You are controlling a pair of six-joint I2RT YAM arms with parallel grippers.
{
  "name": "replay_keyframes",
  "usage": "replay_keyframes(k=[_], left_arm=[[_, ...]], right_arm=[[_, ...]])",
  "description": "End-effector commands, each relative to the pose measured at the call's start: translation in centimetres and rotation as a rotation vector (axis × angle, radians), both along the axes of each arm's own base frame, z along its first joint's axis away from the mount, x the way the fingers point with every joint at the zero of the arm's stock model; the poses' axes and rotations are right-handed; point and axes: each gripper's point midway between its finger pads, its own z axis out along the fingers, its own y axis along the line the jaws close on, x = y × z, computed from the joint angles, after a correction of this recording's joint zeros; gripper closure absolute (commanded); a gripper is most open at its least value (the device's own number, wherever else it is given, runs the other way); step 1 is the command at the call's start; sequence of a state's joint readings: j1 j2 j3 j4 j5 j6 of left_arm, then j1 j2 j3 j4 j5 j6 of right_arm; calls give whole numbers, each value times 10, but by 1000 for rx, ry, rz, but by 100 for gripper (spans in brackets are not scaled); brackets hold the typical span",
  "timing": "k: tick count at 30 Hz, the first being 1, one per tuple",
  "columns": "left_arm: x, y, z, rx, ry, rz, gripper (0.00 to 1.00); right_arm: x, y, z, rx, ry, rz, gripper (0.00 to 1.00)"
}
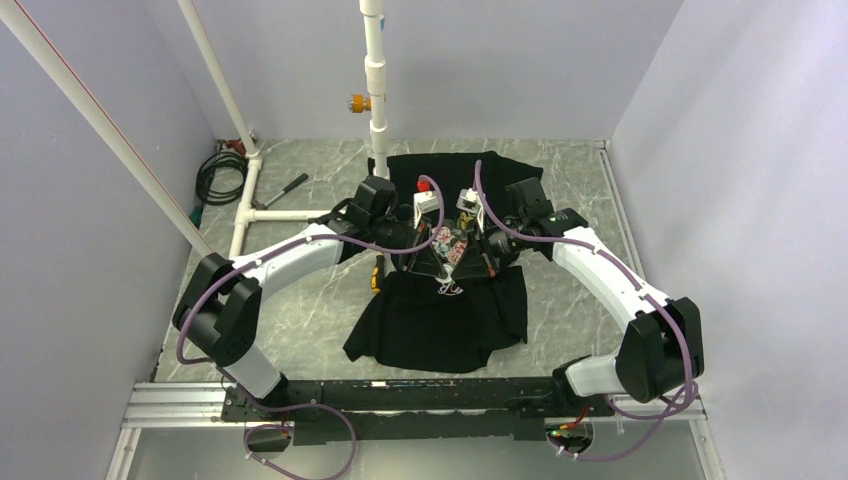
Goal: Remove the brooch from the garment
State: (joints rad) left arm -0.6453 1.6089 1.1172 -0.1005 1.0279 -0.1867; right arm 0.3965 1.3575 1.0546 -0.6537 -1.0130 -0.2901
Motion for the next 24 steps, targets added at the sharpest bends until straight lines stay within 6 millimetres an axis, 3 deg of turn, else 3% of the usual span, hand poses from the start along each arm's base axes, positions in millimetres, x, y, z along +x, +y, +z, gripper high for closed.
replay_keyframes(k=[1, 9, 24], left_arm=[[15, -13, 3, -14, -21, 36, 99], [15, -15, -2, -8, 14, 35, 97], [11, -10, 5, -26, -20, 34, 74]], right_arm=[[-11, 21, 54, 158, -134, 133, 100], [-13, 22, 59, 161, -147, 141, 100], [-12, 20, 45, 131, -120, 129, 100]])
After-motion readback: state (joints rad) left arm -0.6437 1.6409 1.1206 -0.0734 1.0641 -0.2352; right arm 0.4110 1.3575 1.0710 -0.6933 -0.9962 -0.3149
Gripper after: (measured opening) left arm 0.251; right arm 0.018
